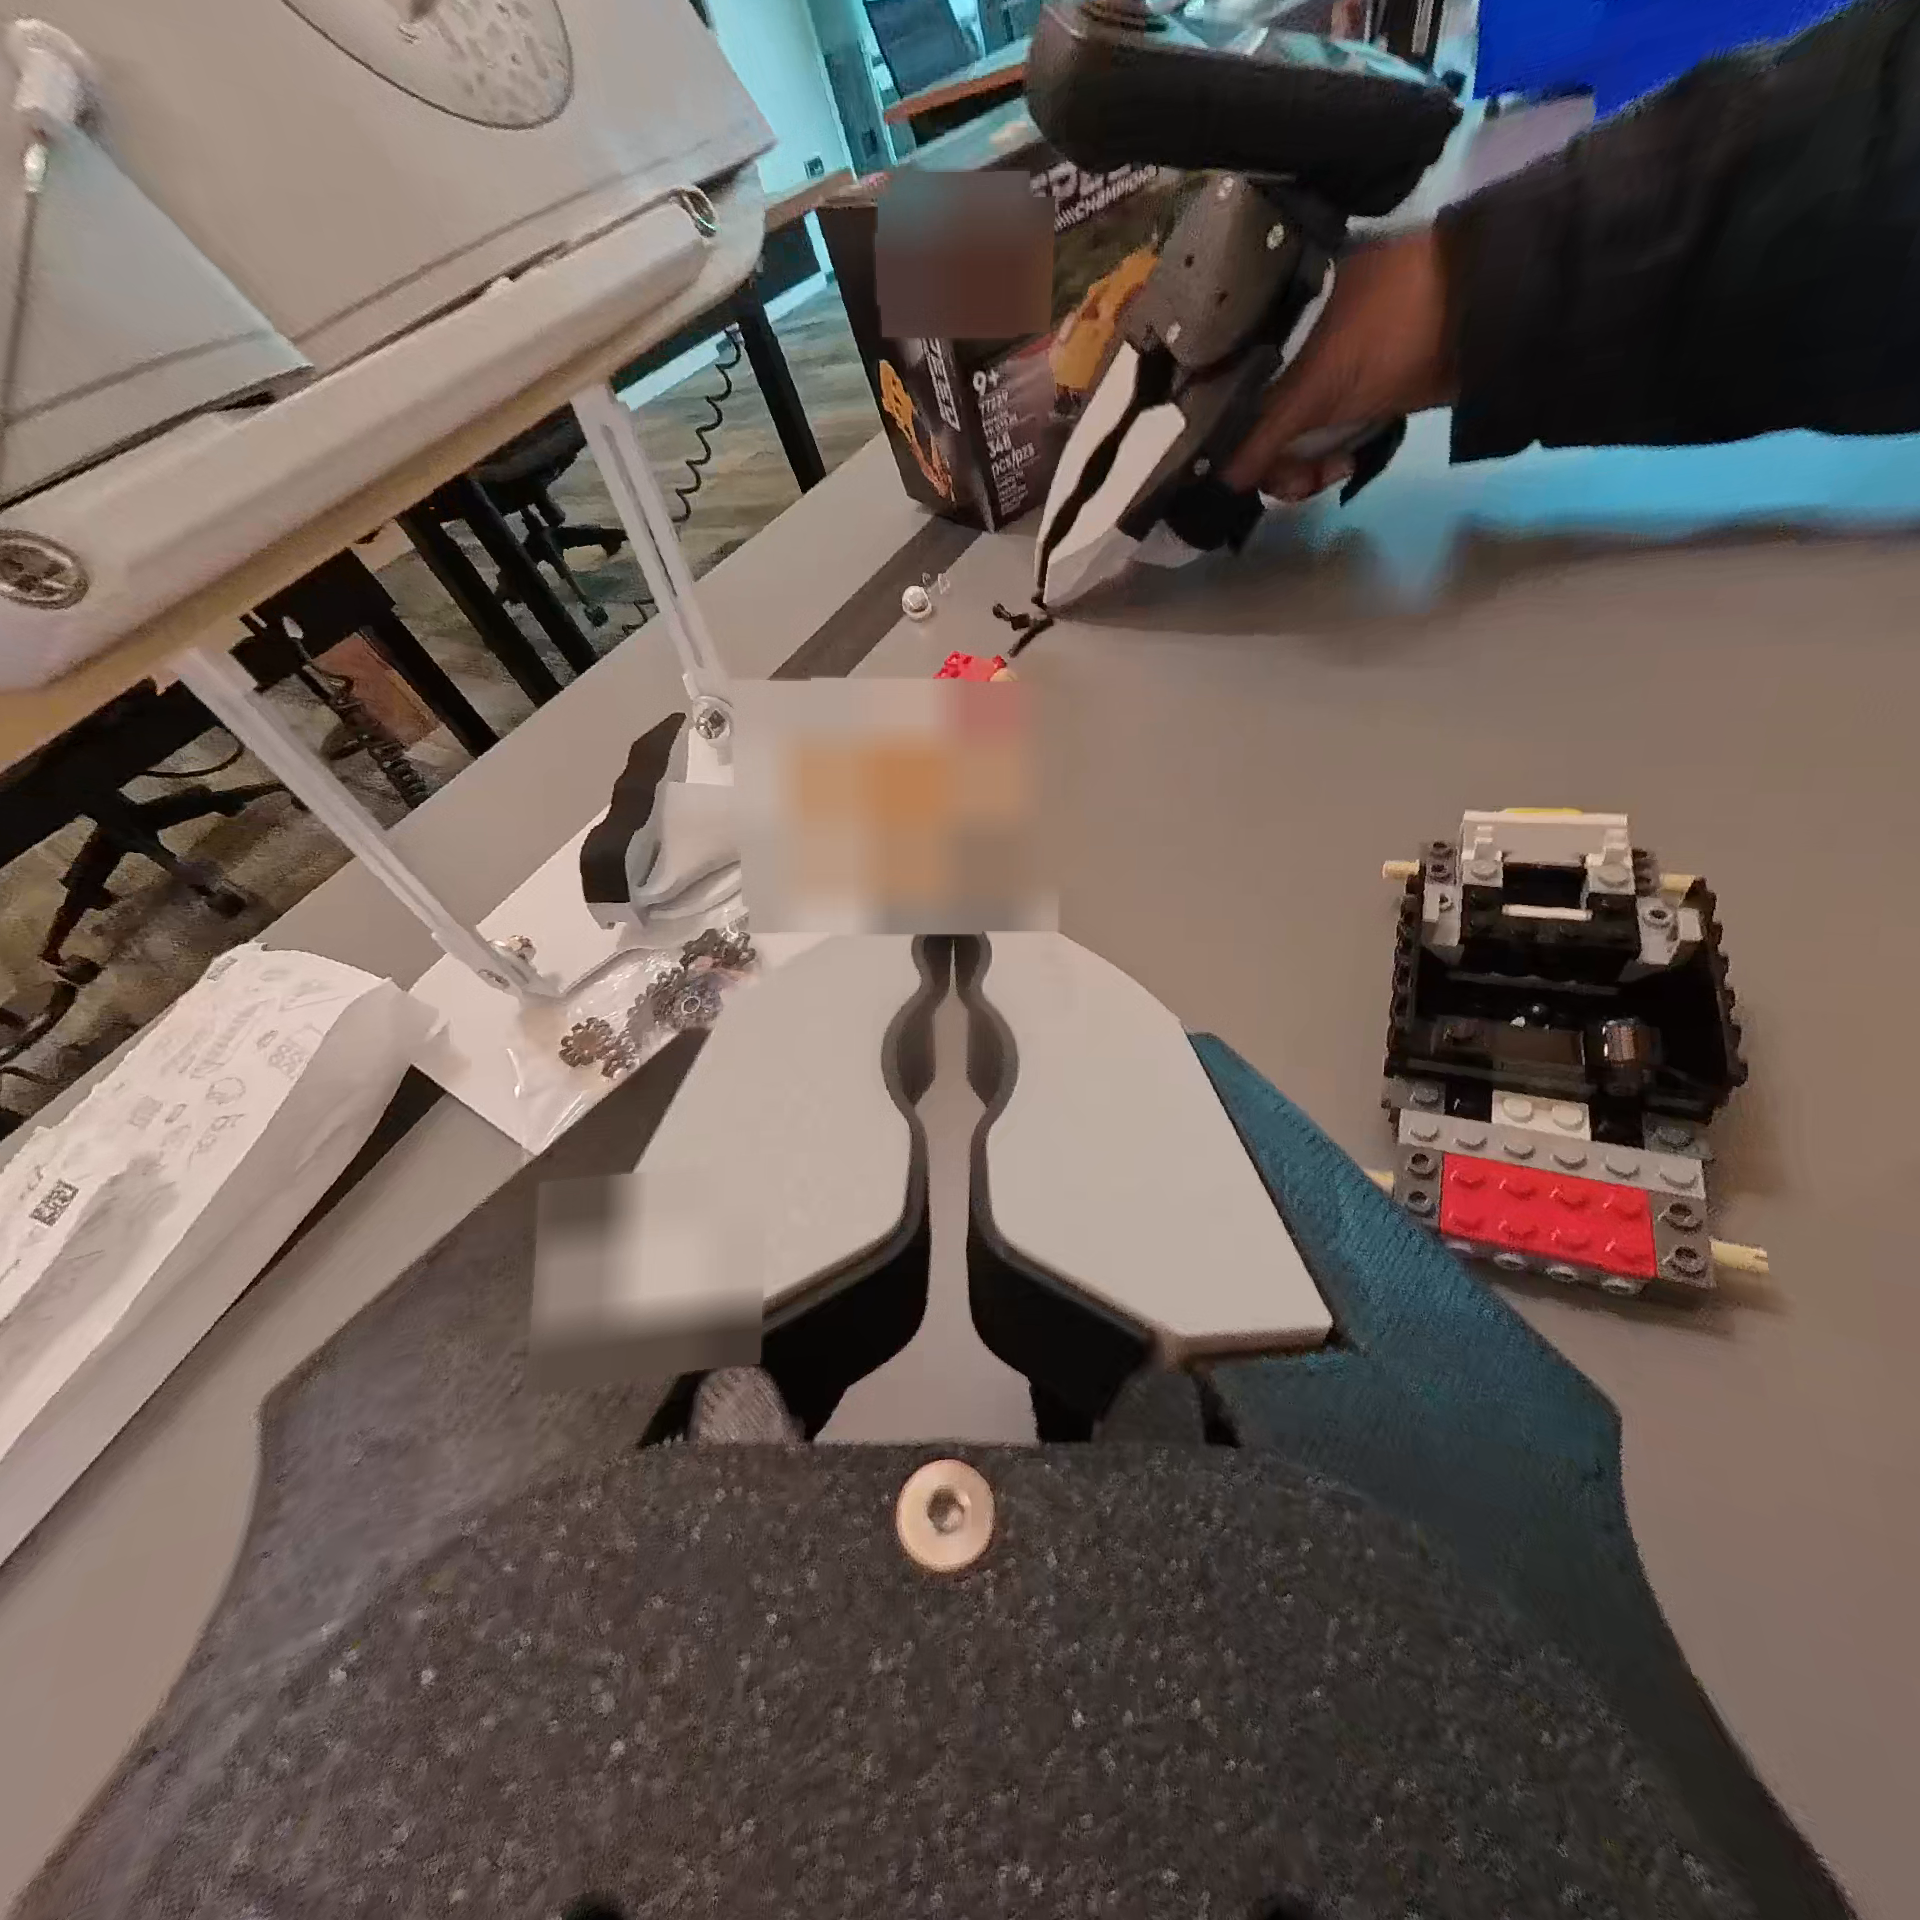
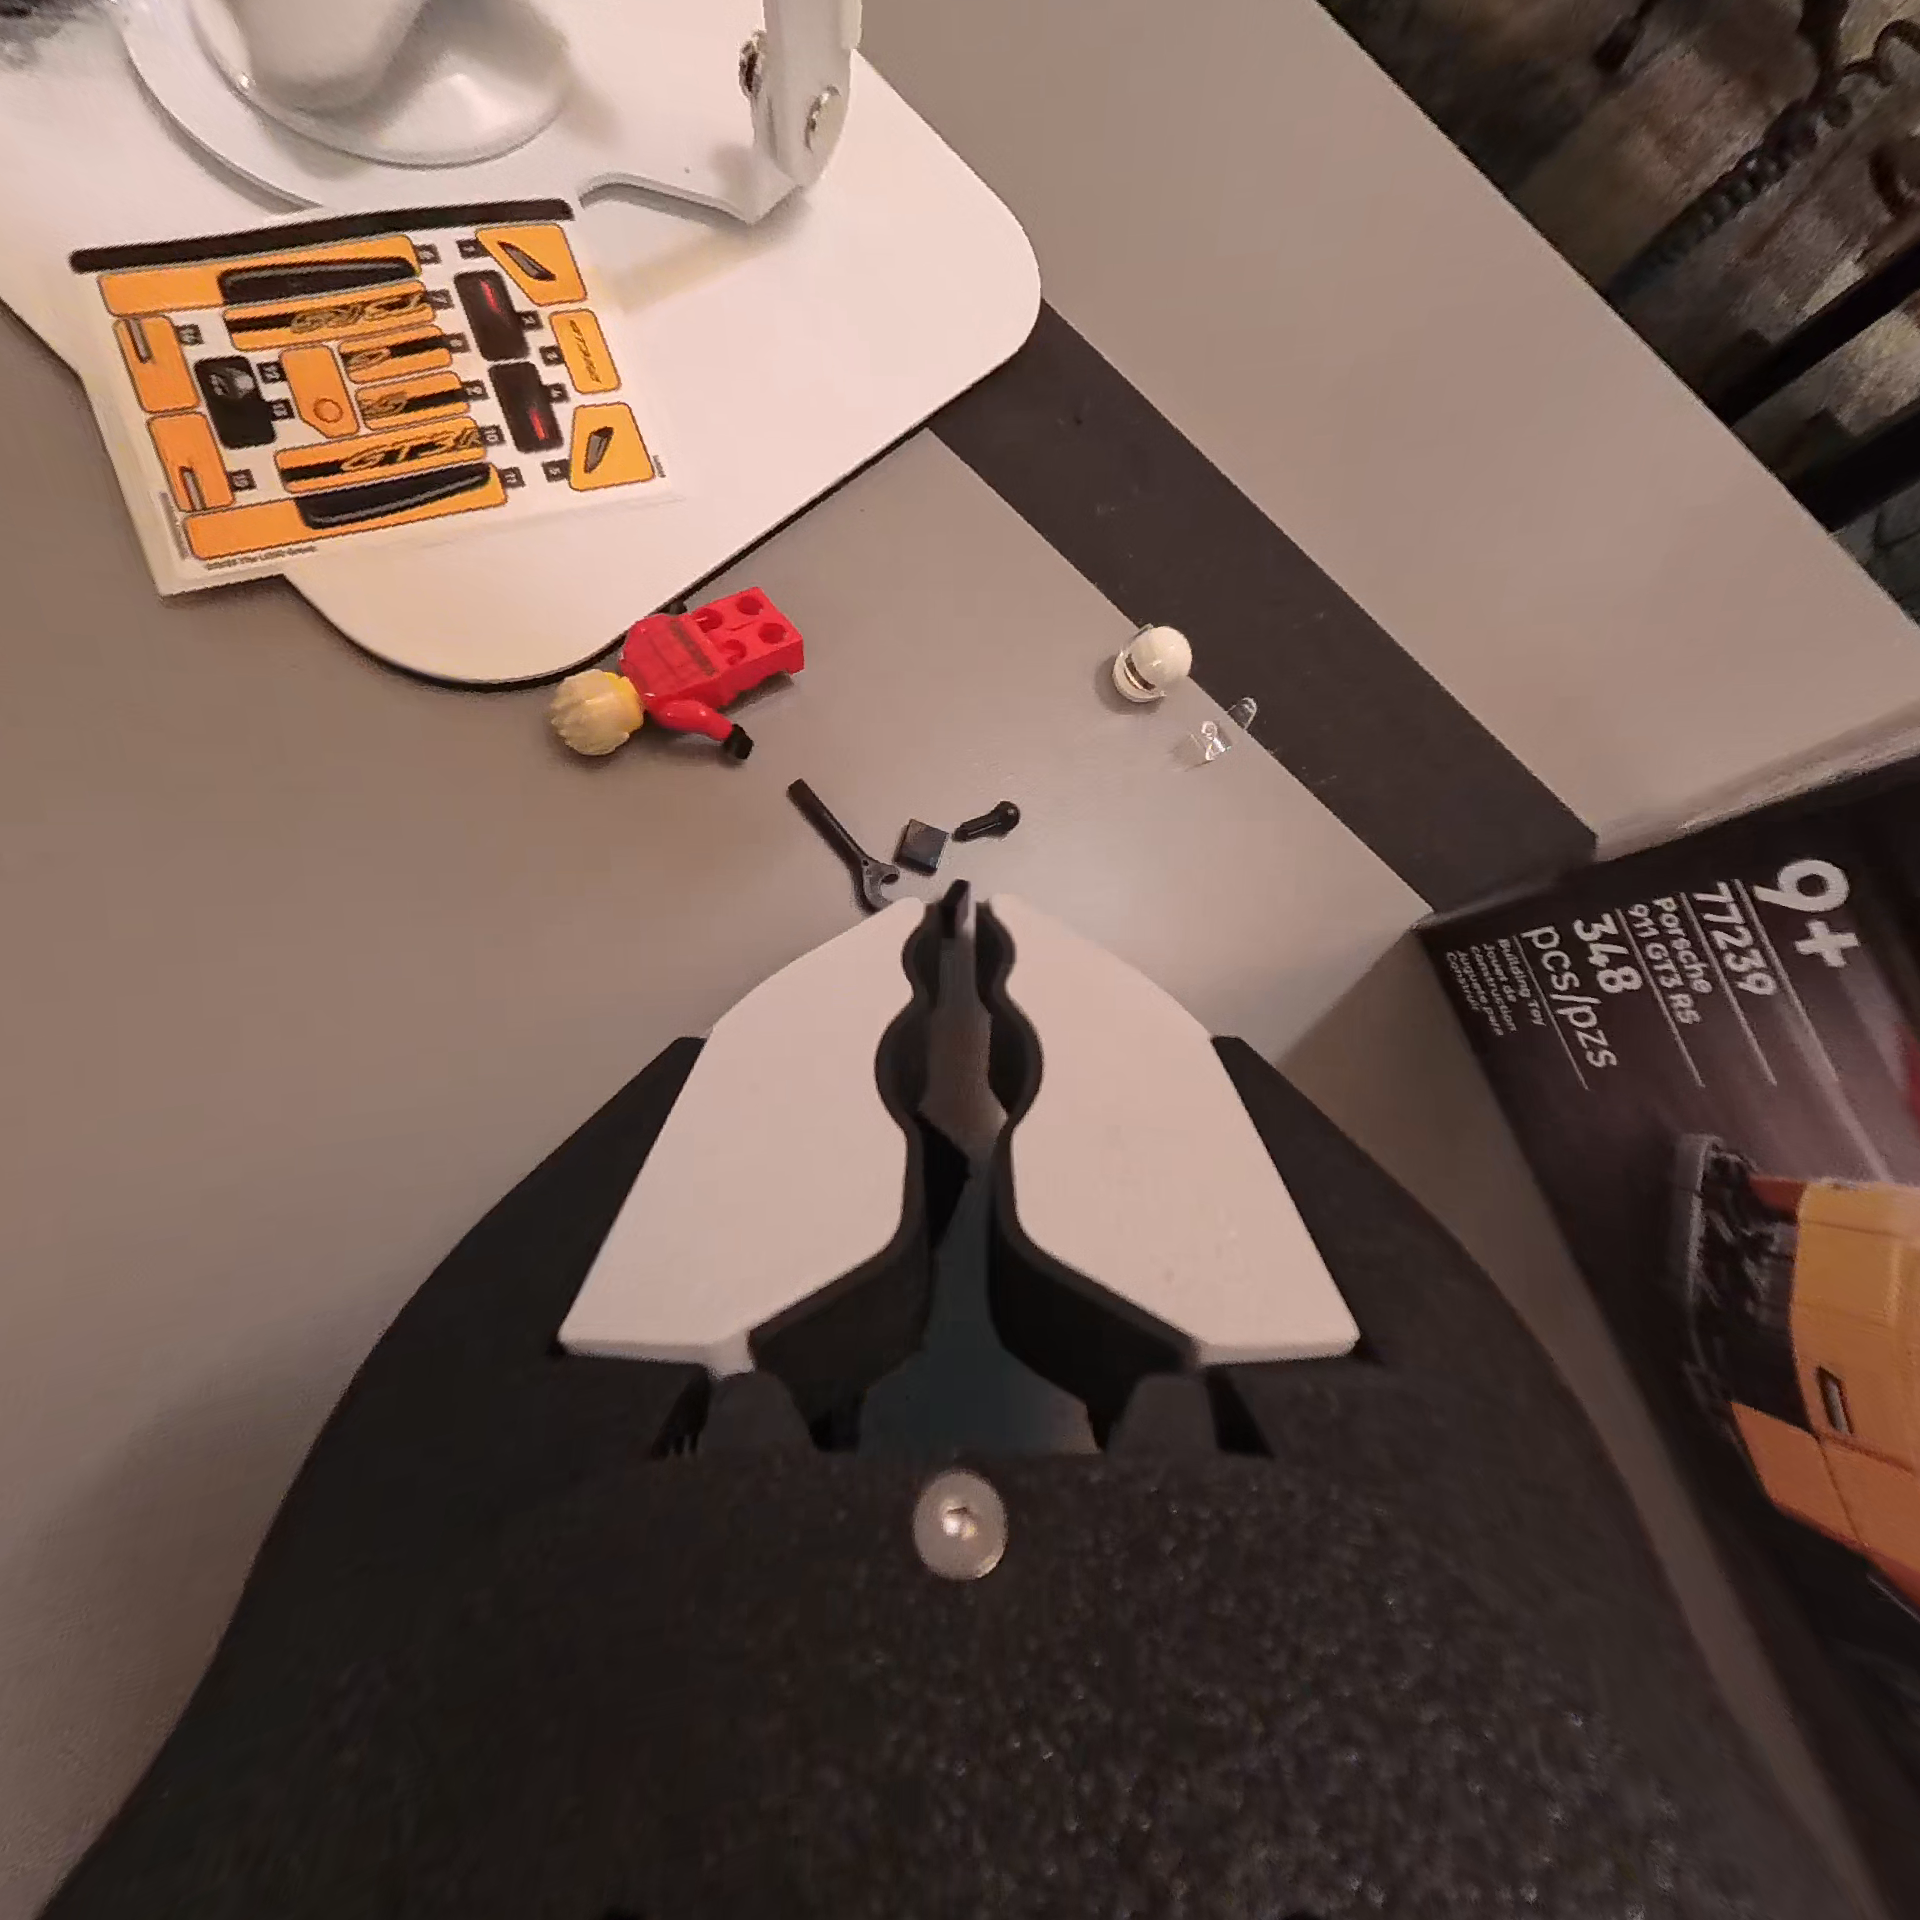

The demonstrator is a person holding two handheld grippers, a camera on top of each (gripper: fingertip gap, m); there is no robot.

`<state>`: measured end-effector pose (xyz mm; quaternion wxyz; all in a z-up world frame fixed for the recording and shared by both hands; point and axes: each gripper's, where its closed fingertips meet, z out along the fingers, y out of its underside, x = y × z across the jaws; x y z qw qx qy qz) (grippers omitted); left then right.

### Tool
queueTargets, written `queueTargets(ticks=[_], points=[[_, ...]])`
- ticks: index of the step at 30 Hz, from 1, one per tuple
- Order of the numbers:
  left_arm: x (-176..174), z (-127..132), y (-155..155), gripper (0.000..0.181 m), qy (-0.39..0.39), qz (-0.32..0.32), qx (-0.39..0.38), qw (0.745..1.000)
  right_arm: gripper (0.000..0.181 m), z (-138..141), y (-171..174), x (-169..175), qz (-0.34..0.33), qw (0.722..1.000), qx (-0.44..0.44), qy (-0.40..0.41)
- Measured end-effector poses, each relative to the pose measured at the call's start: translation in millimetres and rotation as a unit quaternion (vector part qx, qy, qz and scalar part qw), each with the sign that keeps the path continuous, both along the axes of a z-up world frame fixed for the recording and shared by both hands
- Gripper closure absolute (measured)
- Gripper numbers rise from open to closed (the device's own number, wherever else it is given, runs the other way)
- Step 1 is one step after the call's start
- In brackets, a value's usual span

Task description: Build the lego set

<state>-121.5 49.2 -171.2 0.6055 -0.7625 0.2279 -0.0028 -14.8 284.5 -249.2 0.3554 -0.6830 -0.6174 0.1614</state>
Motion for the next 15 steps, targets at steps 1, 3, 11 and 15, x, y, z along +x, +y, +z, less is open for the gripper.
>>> queueTargets(ticks=[1, 3, 11, 15], points=[[1, -2, 0, 0.181, 0.007, -0.001, -0.003, 1.0, 0.172, 0, 0, -1, 0.001, 1.0, -0.006, 0.004], [2, -5, 0, 0.181, 0.009, -0.005, -0.009, 1.0, 0.166, 6, -5, 0, 0.004, 1.0, -0.013, 0.025], [9, -13, 0, 0.18, -0.003, -0.024, -0.036, 0.999, 0.166, 59, -105, 23, 0.071, 0.981, -0.09, 0.158], [25, -18, -6, 0.168, -0.018, -0.063, -0.071, 0.995, 0.16, 68, -192, 22, 0.213, 0.952, -0.138, 0.173]])
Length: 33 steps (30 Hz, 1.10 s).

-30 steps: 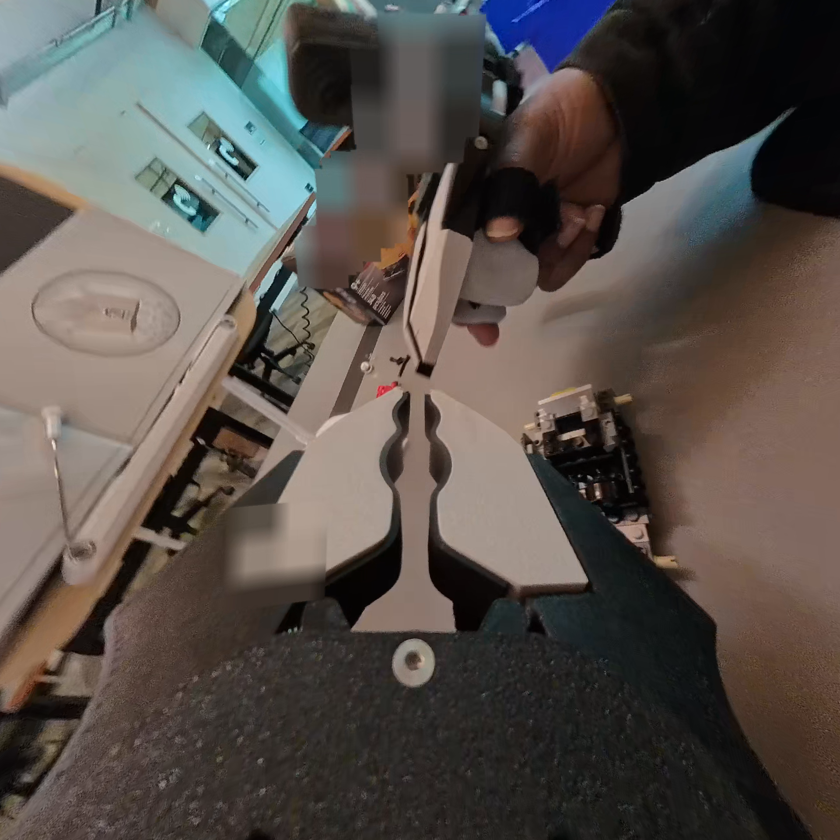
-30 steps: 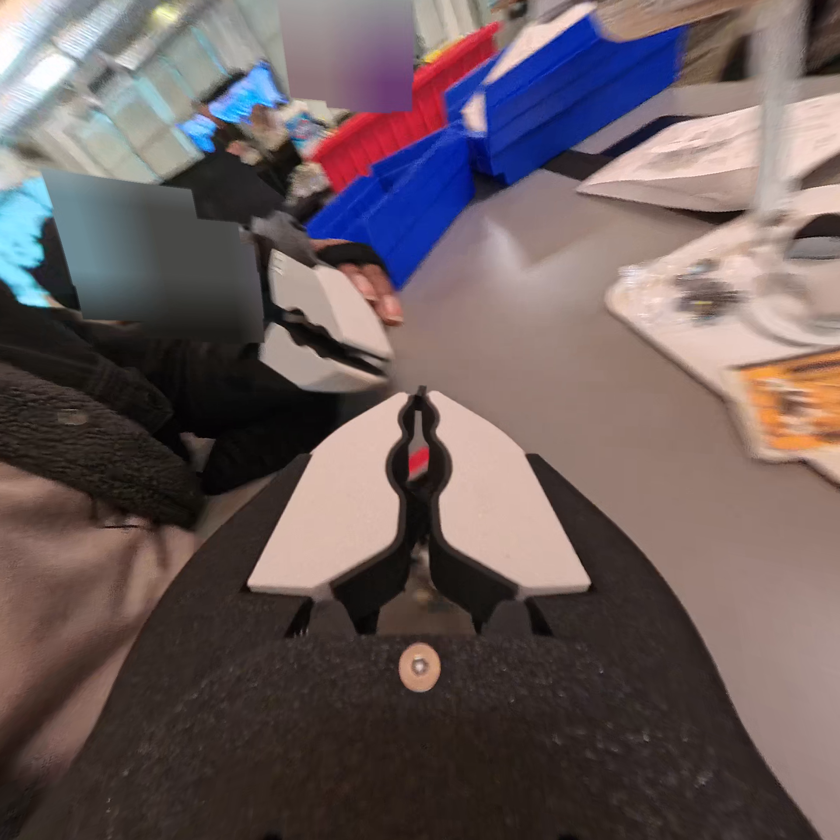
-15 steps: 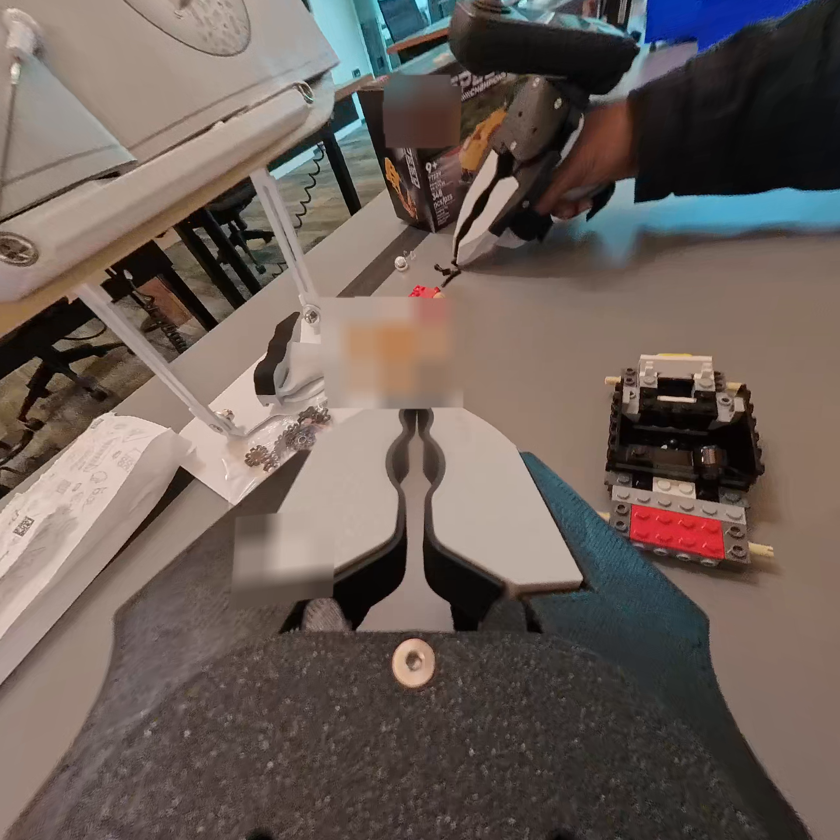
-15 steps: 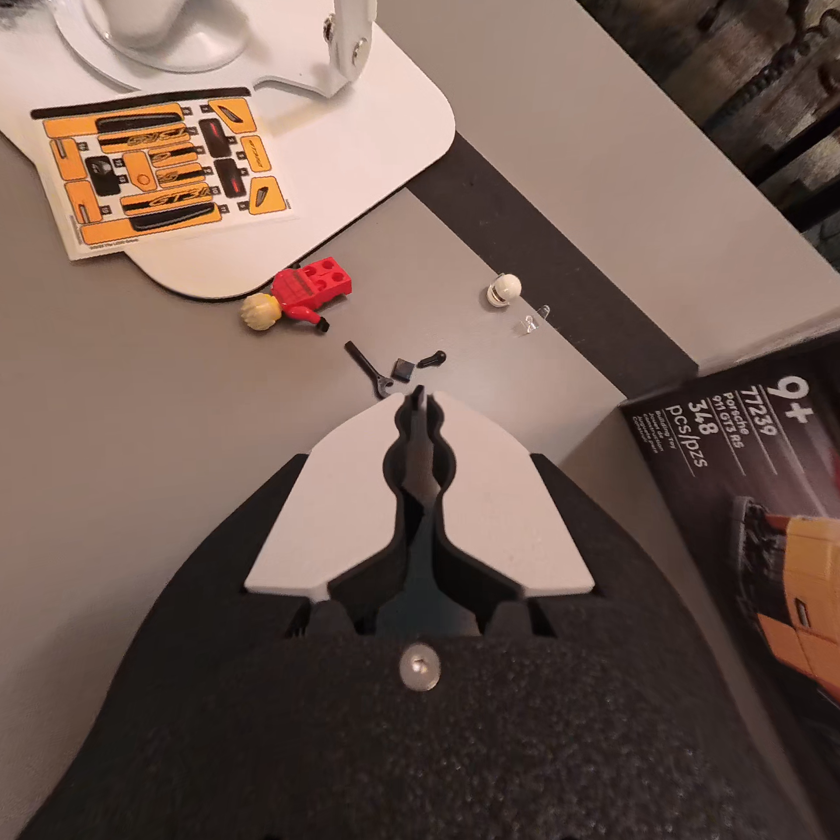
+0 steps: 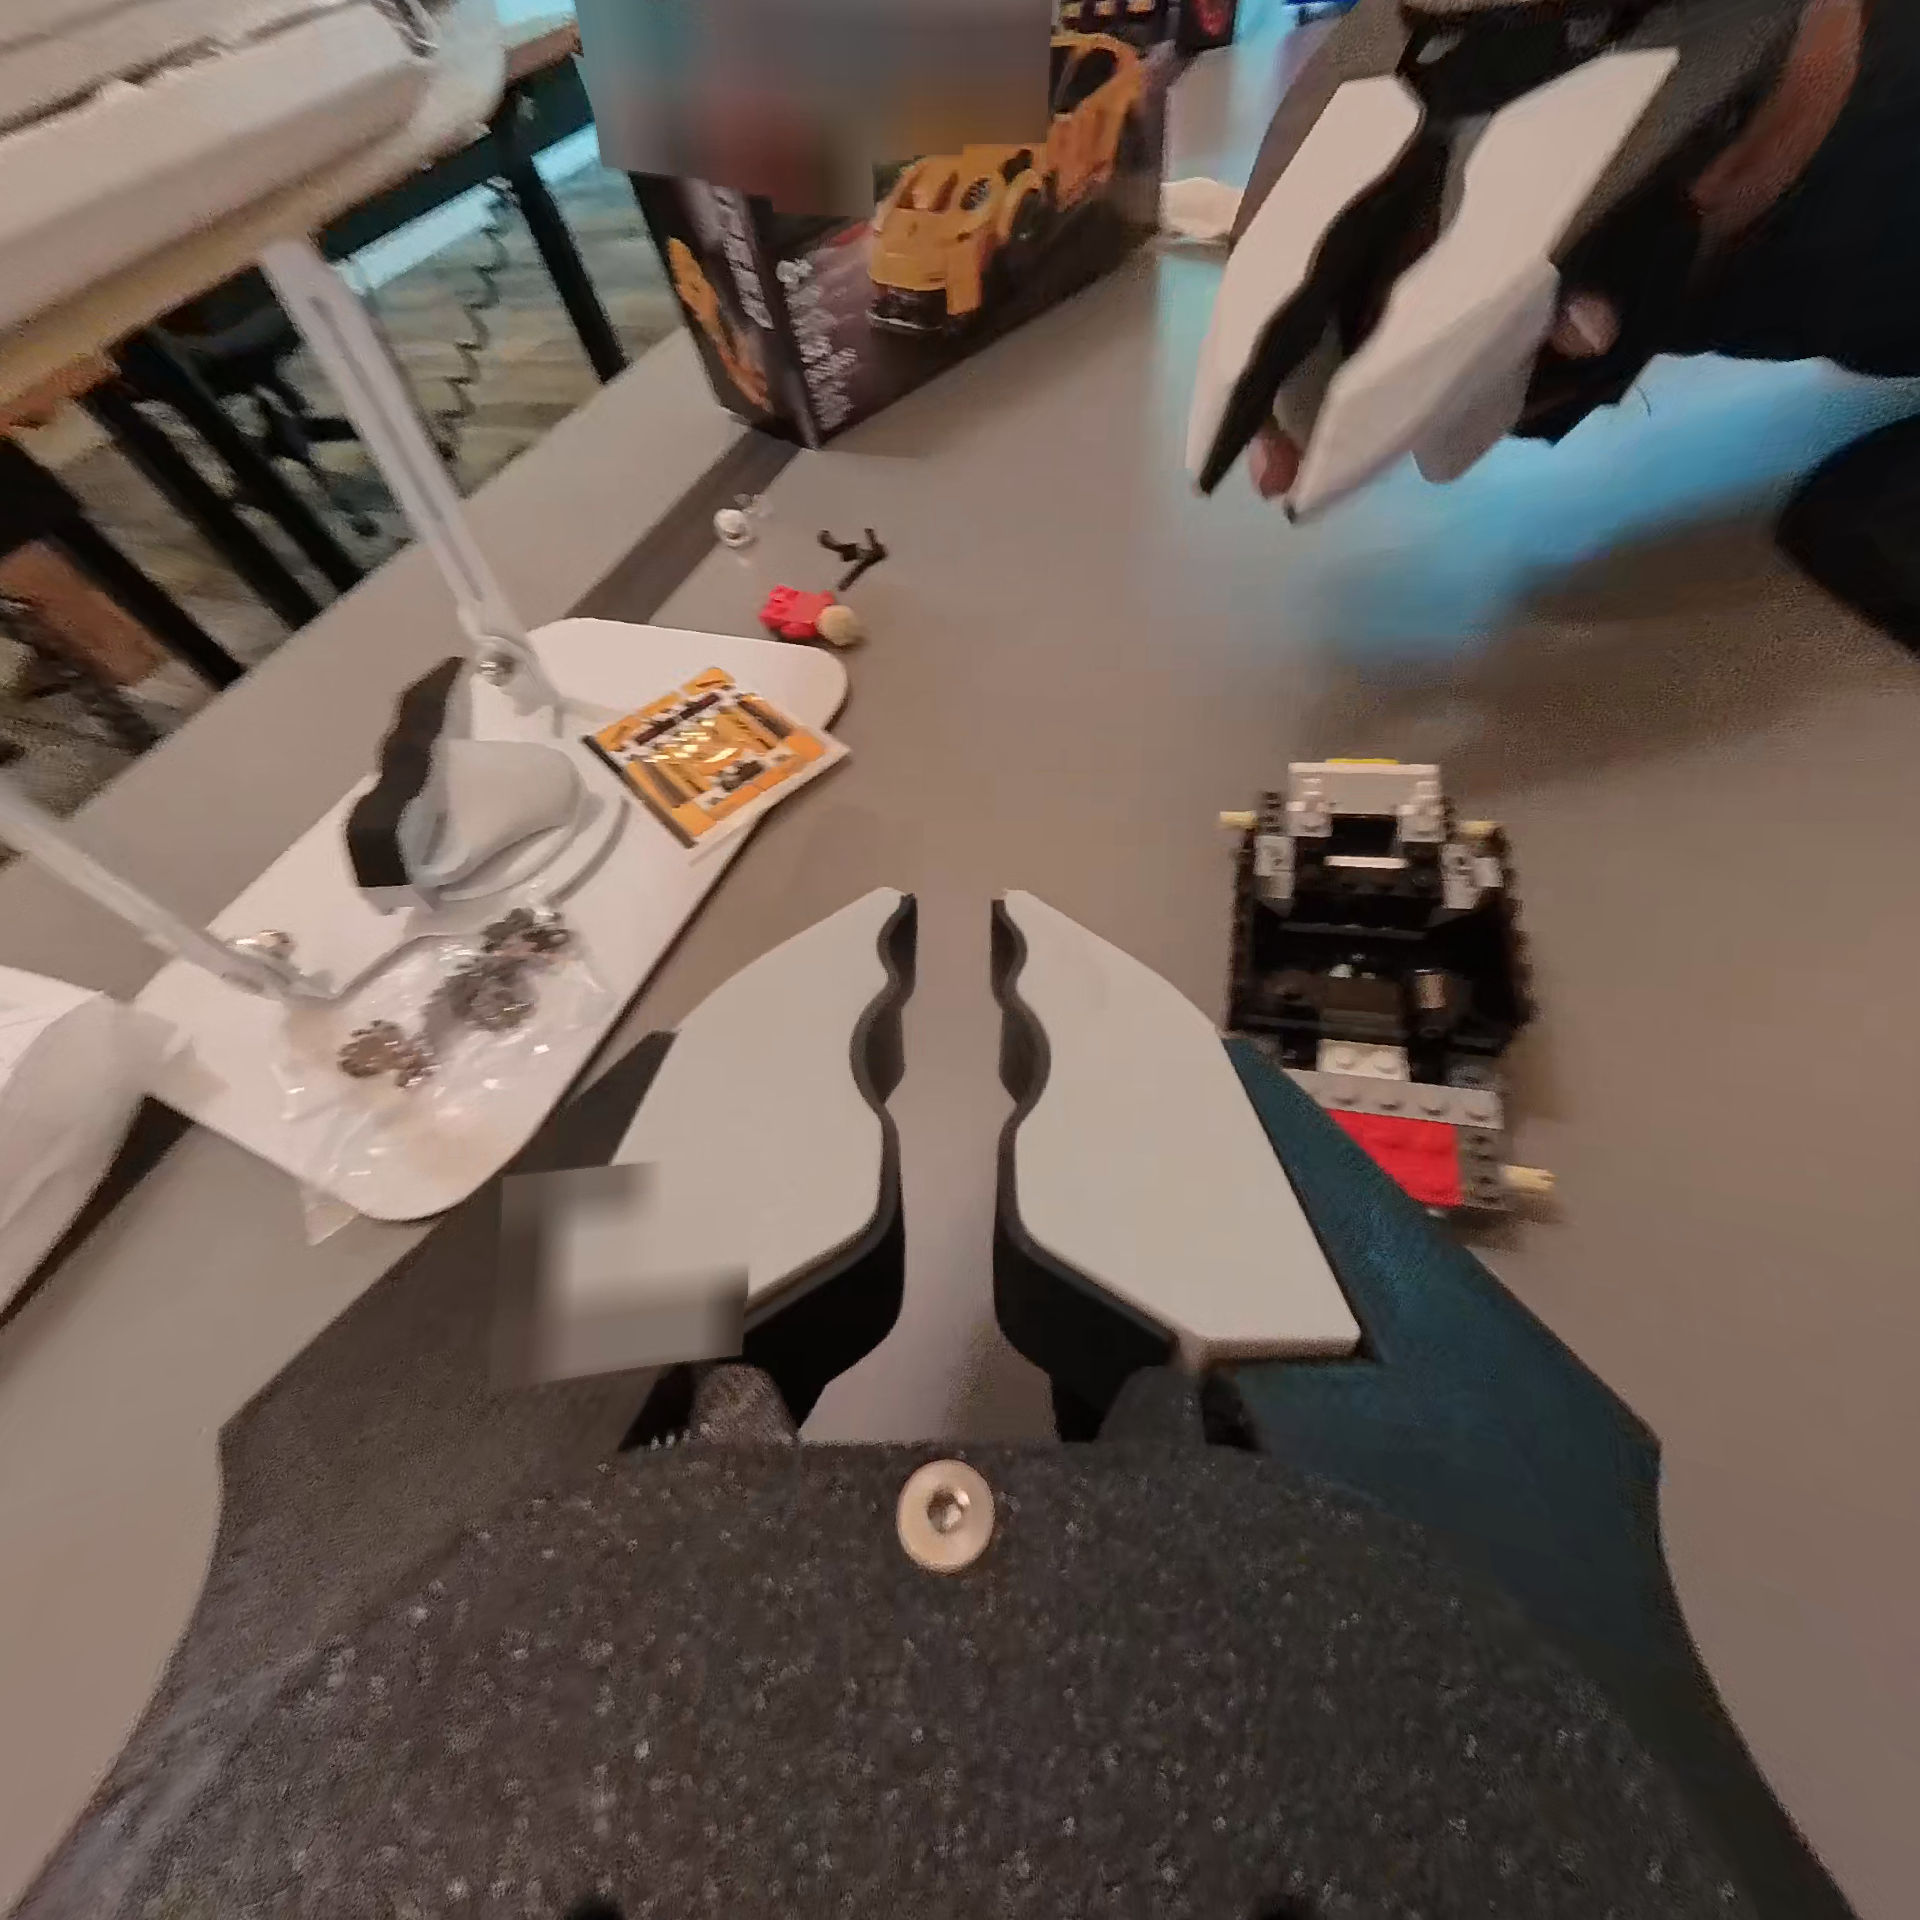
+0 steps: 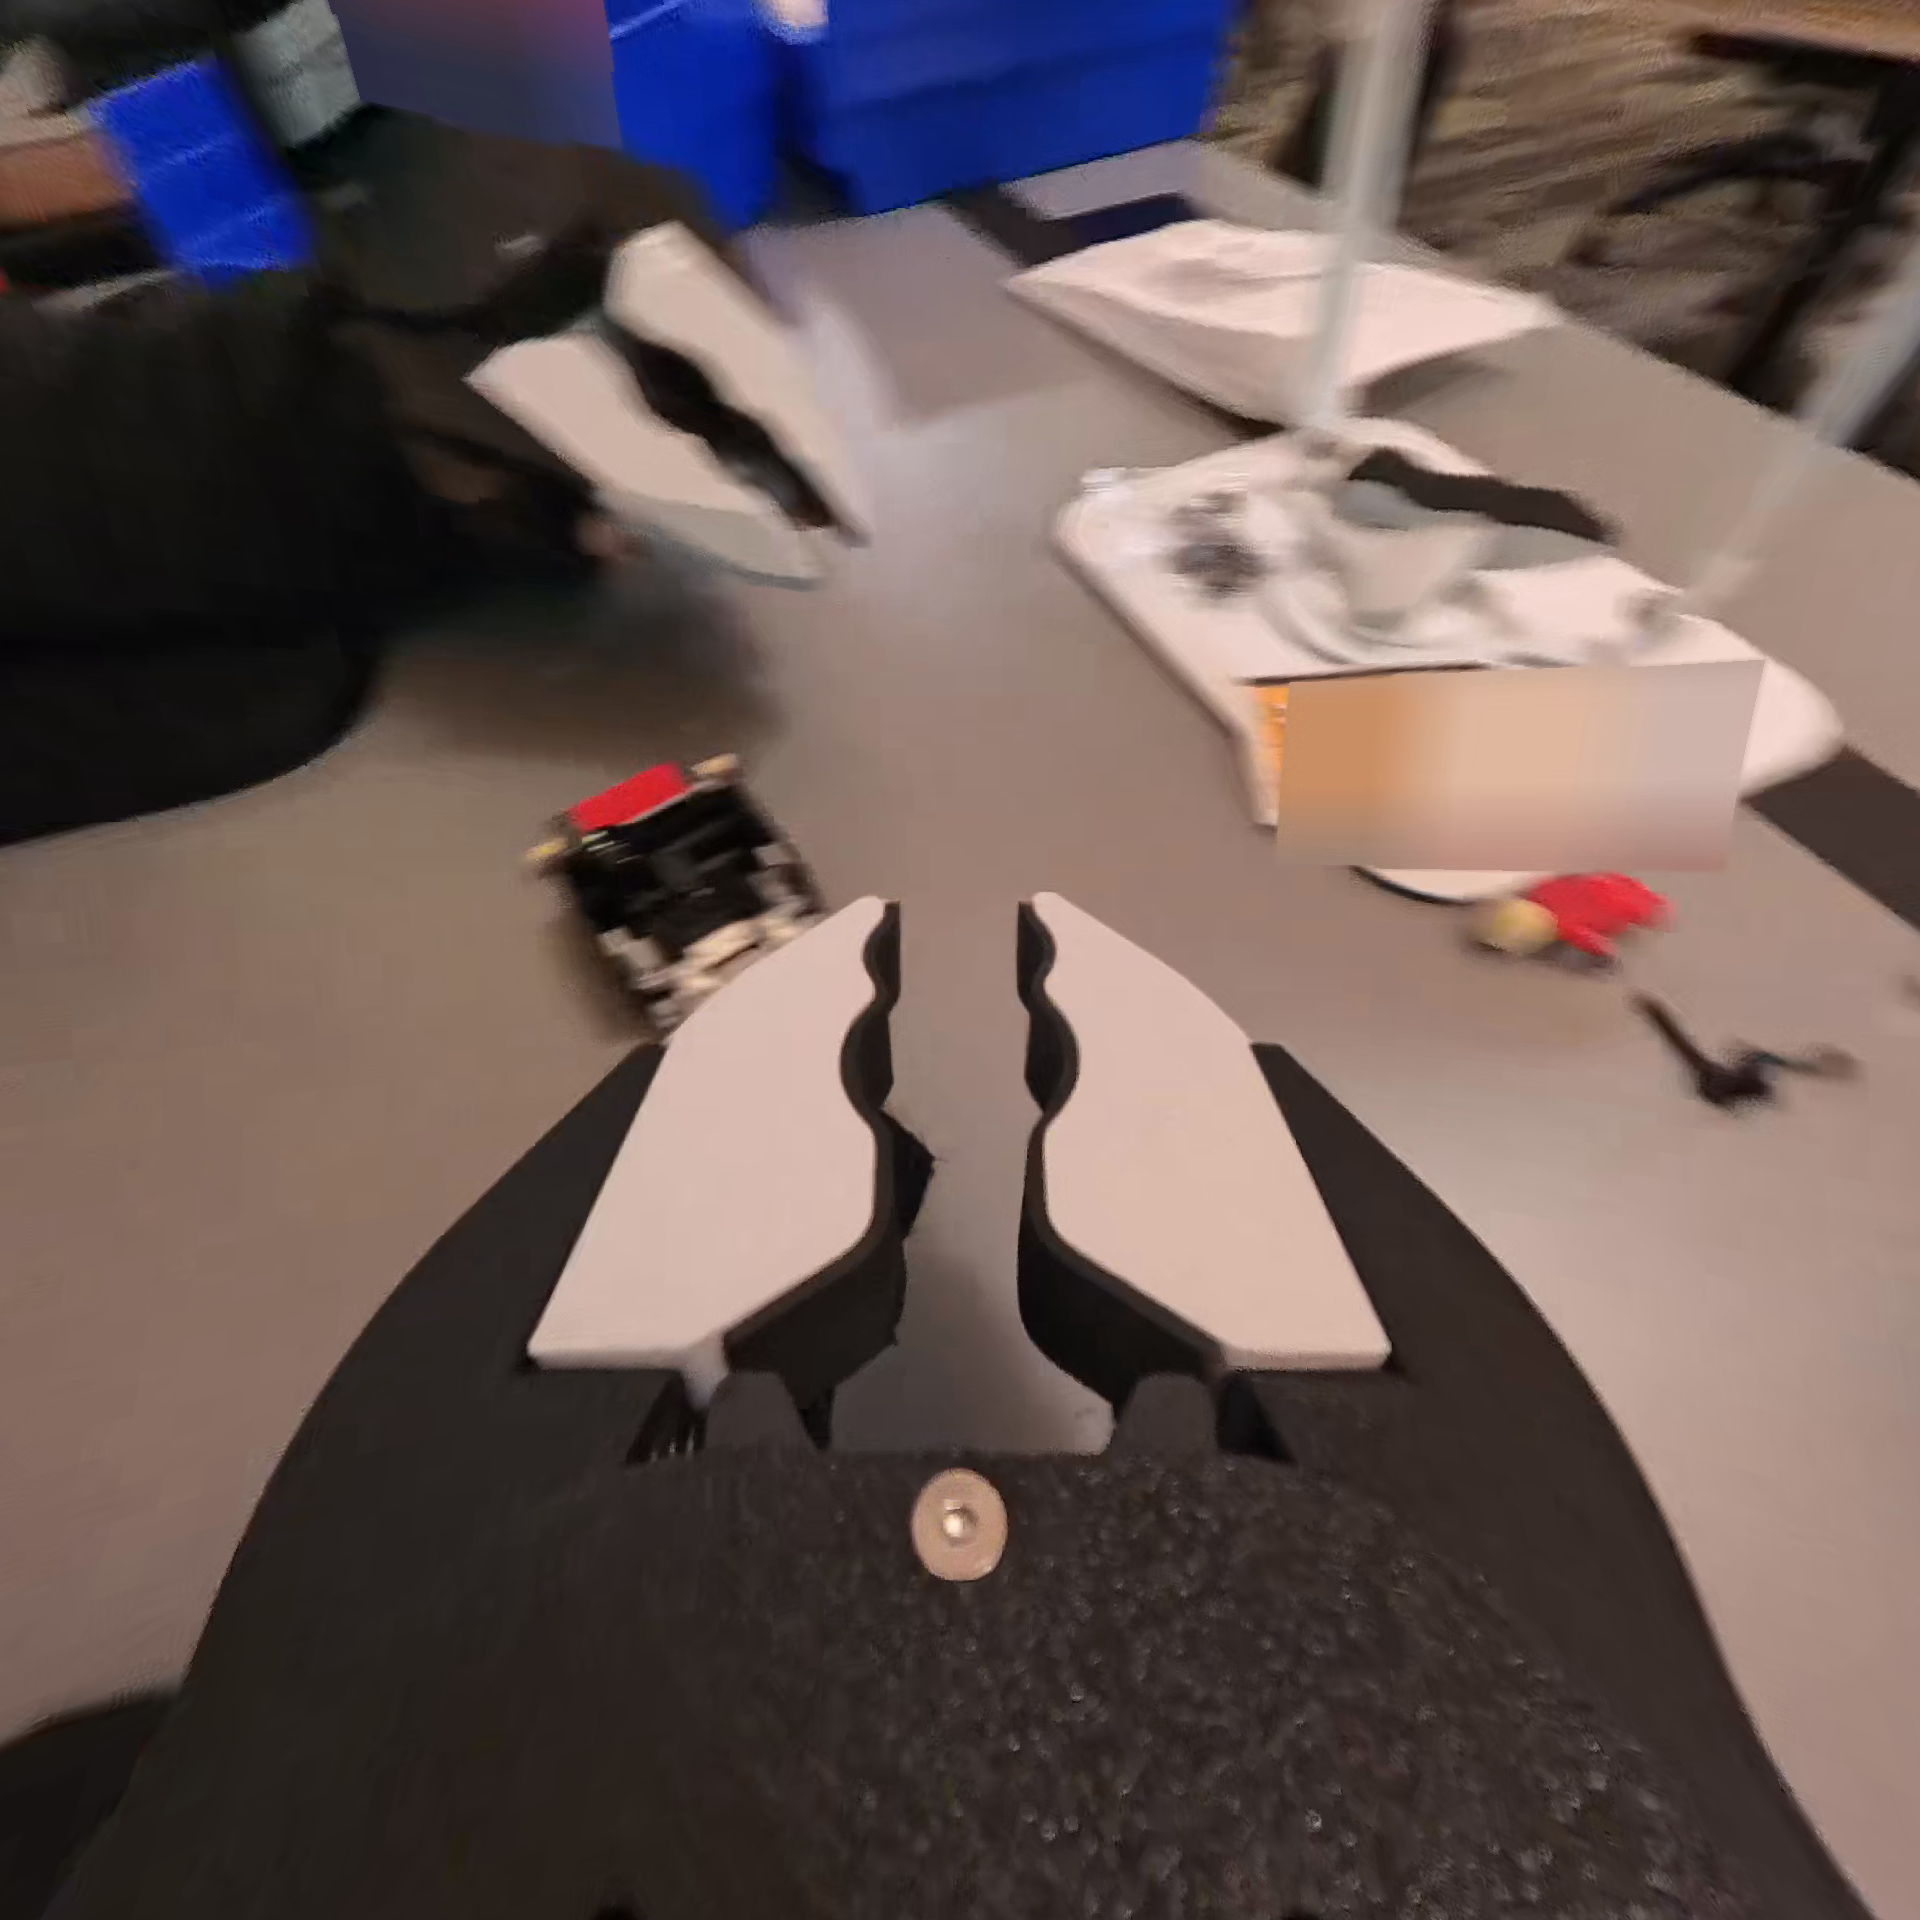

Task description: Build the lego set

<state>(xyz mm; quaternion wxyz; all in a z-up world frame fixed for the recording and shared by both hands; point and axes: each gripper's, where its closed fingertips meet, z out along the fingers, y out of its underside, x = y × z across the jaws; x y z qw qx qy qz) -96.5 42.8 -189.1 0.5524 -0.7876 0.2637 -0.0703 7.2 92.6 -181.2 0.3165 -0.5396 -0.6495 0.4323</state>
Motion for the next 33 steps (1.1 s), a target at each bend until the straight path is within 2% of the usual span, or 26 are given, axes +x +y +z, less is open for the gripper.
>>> queueTargets(ticks=[3, 7, 10, 14, 16, 18, 28, 30, 33], points=[[16, 2, -10, 0.157, -0.02, -0.036, -0.034, 0.999, 0.146, -16, -39, 4, 0.095, 0.994, 0.032, -0.038], [32, -6, -32, 0.137, -0.025, -0.071, -0.087, 0.993, 0.125, -39, -63, 8, 0.154, 0.982, 0.042, -0.097], [42, -24, -48, 0.126, -0.015, -0.089, -0.132, 0.987, 0.119, -54, -62, 3, 0.153, 0.978, 0.075, -0.123], [54, -52, -61, 0.124, 0.029, -0.106, -0.186, 0.976, 0.132, -58, -62, -9, 0.157, 0.977, 0.08, -0.118], [54, -58, -62, 0.124, 0.053, -0.105, -0.191, 0.975, 0.133, -58, -63, -11, 0.167, 0.975, 0.084, -0.12], [49, -57, -63, 0.132, 0.052, -0.1, -0.2, 0.973, 0.134, -58, -66, -14, 0.177, 0.974, 0.079, -0.121], [45, -56, -66, 0.132, 0.039, -0.1, -0.188, 0.976, 0.135, -57, -70, -17, 0.164, 0.979, 0.067, -0.099], [44, -49, -62, 0.13, 0.017, -0.099, -0.168, 0.981, 0.133, -49, -69, -19, 0.155, 0.984, 0.05, -0.075], [33, -23, -51, 0.131, -0.046, -0.072, -0.11, 0.99, 0.133, -29, -56, -24, 0.118, 0.993, 0.015, -0.02]])
